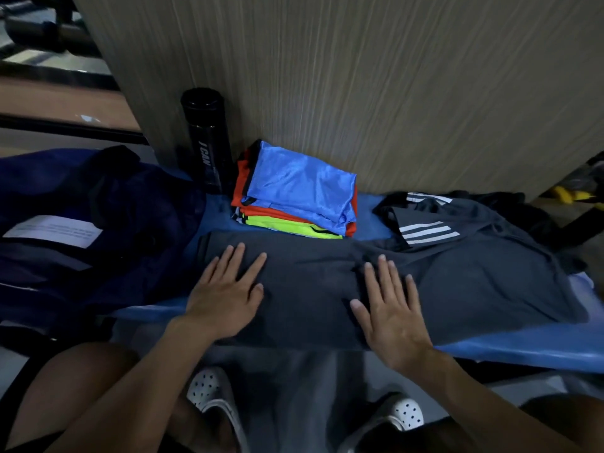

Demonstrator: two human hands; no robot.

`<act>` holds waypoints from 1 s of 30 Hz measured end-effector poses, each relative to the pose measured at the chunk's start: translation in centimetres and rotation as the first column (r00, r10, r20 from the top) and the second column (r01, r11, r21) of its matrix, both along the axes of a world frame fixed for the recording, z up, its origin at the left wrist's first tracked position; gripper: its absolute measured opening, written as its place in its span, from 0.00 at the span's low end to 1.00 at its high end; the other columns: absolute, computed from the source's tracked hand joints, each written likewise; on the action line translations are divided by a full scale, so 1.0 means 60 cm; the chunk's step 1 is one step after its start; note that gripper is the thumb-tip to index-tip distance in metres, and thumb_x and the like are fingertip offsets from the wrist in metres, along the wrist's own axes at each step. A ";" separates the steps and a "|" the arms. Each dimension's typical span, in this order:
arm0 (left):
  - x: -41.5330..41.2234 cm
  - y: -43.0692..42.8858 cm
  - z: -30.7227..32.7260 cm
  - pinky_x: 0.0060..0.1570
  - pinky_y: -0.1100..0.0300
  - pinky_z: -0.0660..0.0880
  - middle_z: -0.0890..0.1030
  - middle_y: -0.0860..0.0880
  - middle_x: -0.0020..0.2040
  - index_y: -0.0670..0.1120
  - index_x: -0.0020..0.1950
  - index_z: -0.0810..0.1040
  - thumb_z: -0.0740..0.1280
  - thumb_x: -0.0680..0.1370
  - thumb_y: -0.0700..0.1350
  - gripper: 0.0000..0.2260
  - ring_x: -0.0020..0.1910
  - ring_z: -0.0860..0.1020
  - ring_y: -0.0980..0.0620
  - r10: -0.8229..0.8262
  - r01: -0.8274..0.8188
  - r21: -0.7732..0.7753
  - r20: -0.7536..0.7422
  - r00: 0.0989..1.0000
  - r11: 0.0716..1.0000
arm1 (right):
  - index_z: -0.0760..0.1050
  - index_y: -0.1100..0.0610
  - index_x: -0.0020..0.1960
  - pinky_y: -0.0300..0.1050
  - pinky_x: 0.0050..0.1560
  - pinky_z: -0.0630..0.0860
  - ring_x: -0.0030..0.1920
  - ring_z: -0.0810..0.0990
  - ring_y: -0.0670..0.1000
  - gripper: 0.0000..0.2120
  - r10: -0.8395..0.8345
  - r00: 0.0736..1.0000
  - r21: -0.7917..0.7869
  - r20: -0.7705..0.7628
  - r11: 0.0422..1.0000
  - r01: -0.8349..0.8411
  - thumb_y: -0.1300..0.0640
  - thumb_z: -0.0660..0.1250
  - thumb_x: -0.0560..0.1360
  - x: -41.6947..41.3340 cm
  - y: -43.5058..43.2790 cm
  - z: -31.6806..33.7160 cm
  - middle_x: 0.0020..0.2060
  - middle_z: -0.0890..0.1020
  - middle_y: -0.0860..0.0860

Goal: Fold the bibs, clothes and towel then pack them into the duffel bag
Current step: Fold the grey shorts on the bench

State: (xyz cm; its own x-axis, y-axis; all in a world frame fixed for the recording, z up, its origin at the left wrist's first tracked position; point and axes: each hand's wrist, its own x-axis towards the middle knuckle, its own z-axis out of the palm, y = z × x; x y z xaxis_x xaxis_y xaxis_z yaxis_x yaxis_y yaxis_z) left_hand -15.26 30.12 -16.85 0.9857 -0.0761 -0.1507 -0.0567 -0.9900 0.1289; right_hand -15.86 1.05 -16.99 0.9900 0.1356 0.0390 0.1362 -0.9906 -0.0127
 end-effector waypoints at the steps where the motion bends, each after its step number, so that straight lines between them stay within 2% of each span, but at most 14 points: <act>1: -0.001 -0.011 0.006 0.77 0.52 0.38 0.40 0.46 0.81 0.60 0.80 0.41 0.32 0.69 0.63 0.37 0.80 0.38 0.49 0.029 -0.029 -0.033 0.017 0.999 0.999 | 0.63 0.62 0.75 0.62 0.73 0.56 0.75 0.63 0.61 0.37 -0.064 0.998 0.004 0.000 0.998 0.064 0.38 0.38 0.81 -0.002 -0.010 0.002 0.75 0.63 0.63; 4: -0.013 -0.059 0.009 0.78 0.49 0.43 0.49 0.46 0.82 0.57 0.80 0.54 0.39 0.73 0.63 0.35 0.81 0.46 0.48 0.028 -0.012 -0.125 0.132 0.991 0.992 | 0.68 0.68 0.71 0.67 0.69 0.63 0.71 0.67 0.66 0.42 -0.227 0.972 0.013 -0.056 0.974 0.228 0.36 0.36 0.80 -0.015 -0.029 -0.005 0.71 0.67 0.68; 8: -0.016 -0.067 -0.002 0.76 0.44 0.36 0.37 0.52 0.81 0.65 0.78 0.40 0.35 0.74 0.66 0.31 0.79 0.35 0.49 -0.112 0.113 0.017 -0.013 0.994 0.993 | 0.71 0.64 0.70 0.67 0.64 0.68 0.68 0.71 0.67 0.41 -0.223 0.959 -0.007 -0.176 0.974 0.226 0.36 0.36 0.80 -0.035 -0.028 -0.003 0.69 0.70 0.69; 10: -0.008 -0.056 0.005 0.76 0.44 0.34 0.33 0.54 0.80 0.66 0.78 0.38 0.40 0.77 0.65 0.29 0.78 0.31 0.51 -0.104 0.105 0.000 -0.070 0.992 0.995 | 0.71 0.59 0.71 0.64 0.61 0.70 0.66 0.73 0.65 0.38 -0.204 0.964 -0.022 -0.168 0.979 0.203 0.36 0.37 0.80 -0.031 -0.044 0.011 0.69 0.71 0.65; 12: -0.008 -0.067 0.009 0.76 0.43 0.35 0.36 0.52 0.81 0.63 0.79 0.43 0.42 0.76 0.65 0.31 0.78 0.32 0.50 -0.095 0.094 -0.023 -0.030 0.995 0.995 | 0.63 0.54 0.76 0.65 0.66 0.65 0.72 0.65 0.62 0.35 -0.207 0.969 -0.084 -0.134 0.977 0.197 0.36 0.37 0.80 -0.030 -0.064 0.026 0.75 0.64 0.61; 14: -0.015 -0.095 0.014 0.77 0.43 0.38 0.42 0.50 0.82 0.60 0.80 0.49 0.40 0.74 0.65 0.34 0.80 0.37 0.49 -0.133 0.138 -0.056 0.083 0.988 0.989 | 0.47 0.50 0.80 0.64 0.75 0.52 0.78 0.49 0.60 0.37 -0.247 0.951 -0.113 -0.187 0.967 0.229 0.35 0.30 0.76 -0.033 -0.080 0.026 0.79 0.50 0.59; 15: -0.019 -0.109 0.014 0.77 0.44 0.40 0.46 0.51 0.82 0.59 0.80 0.52 0.41 0.74 0.64 0.34 0.80 0.40 0.50 -0.172 0.182 -0.075 0.118 0.978 0.981 | 0.44 0.49 0.80 0.64 0.75 0.50 0.79 0.48 0.60 0.39 -0.269 0.938 -0.117 -0.218 0.962 0.249 0.34 0.27 0.74 -0.038 -0.081 0.021 0.79 0.48 0.60; 18: -0.023 -0.133 0.009 0.77 0.45 0.39 0.48 0.52 0.82 0.59 0.80 0.54 0.39 0.74 0.64 0.34 0.80 0.43 0.52 -0.263 0.268 -0.053 0.085 0.961 0.962 | 0.62 0.51 0.77 0.67 0.63 0.70 0.70 0.68 0.65 0.40 -0.274 0.933 -0.114 -0.235 0.961 0.253 0.33 0.31 0.78 -0.048 -0.078 0.039 0.73 0.66 0.64; 19: -0.020 -0.136 0.008 0.77 0.44 0.39 0.49 0.52 0.82 0.60 0.79 0.55 0.38 0.74 0.64 0.34 0.80 0.43 0.51 -0.263 0.265 -0.031 0.070 0.962 0.964 | 0.61 0.50 0.77 0.65 0.62 0.71 0.69 0.69 0.64 0.37 -0.276 0.931 -0.106 -0.238 0.960 0.258 0.34 0.33 0.79 -0.048 -0.082 0.050 0.73 0.66 0.62; 22: -0.007 -0.156 0.018 0.77 0.39 0.47 0.55 0.49 0.81 0.58 0.78 0.61 0.45 0.76 0.63 0.30 0.80 0.49 0.47 -0.252 0.260 -0.032 0.159 0.955 0.965 | 0.40 0.46 0.79 0.62 0.74 0.55 0.78 0.50 0.58 0.31 -0.265 0.947 -0.086 -0.182 0.964 0.253 0.36 0.31 0.78 -0.039 -0.122 0.052 0.79 0.48 0.54; 24: -0.006 -0.175 0.014 0.76 0.38 0.50 0.54 0.51 0.81 0.59 0.78 0.60 0.47 0.77 0.62 0.29 0.80 0.51 0.48 -0.328 0.338 -0.034 0.165 0.930 0.941 | 0.35 0.46 0.78 0.65 0.75 0.49 0.78 0.42 0.59 0.34 -0.315 0.925 -0.116 -0.213 0.948 0.297 0.35 0.28 0.75 -0.043 -0.148 0.046 0.79 0.42 0.55; 26: -0.008 -0.183 -0.002 0.76 0.38 0.48 0.52 0.53 0.82 0.62 0.78 0.56 0.46 0.77 0.63 0.29 0.81 0.50 0.49 -0.389 0.391 0.007 0.126 0.913 0.920 | 0.35 0.48 0.79 0.64 0.73 0.57 0.78 0.46 0.62 0.35 -0.326 0.903 -0.194 -0.278 0.940 0.280 0.34 0.30 0.75 -0.058 -0.158 0.047 0.79 0.43 0.59; 27: -0.009 -0.184 -0.006 0.75 0.37 0.50 0.55 0.52 0.81 0.63 0.78 0.58 0.49 0.76 0.62 0.28 0.80 0.52 0.48 -0.389 0.391 0.013 0.131 0.912 0.920 | 0.37 0.49 0.79 0.63 0.70 0.61 0.76 0.51 0.64 0.34 -0.315 0.906 -0.217 -0.283 0.941 0.259 0.35 0.35 0.78 -0.064 -0.162 0.050 0.78 0.45 0.60; 30: -0.004 -0.194 -0.003 0.73 0.35 0.57 0.64 0.49 0.78 0.60 0.74 0.67 0.55 0.76 0.59 0.25 0.78 0.59 0.45 -0.412 0.415 0.021 0.185 0.892 0.909 | 0.55 0.49 0.77 0.61 0.60 0.71 0.66 0.68 0.63 0.30 -0.299 0.930 -0.238 -0.215 0.939 0.247 0.37 0.43 0.80 -0.065 -0.172 0.075 0.72 0.65 0.59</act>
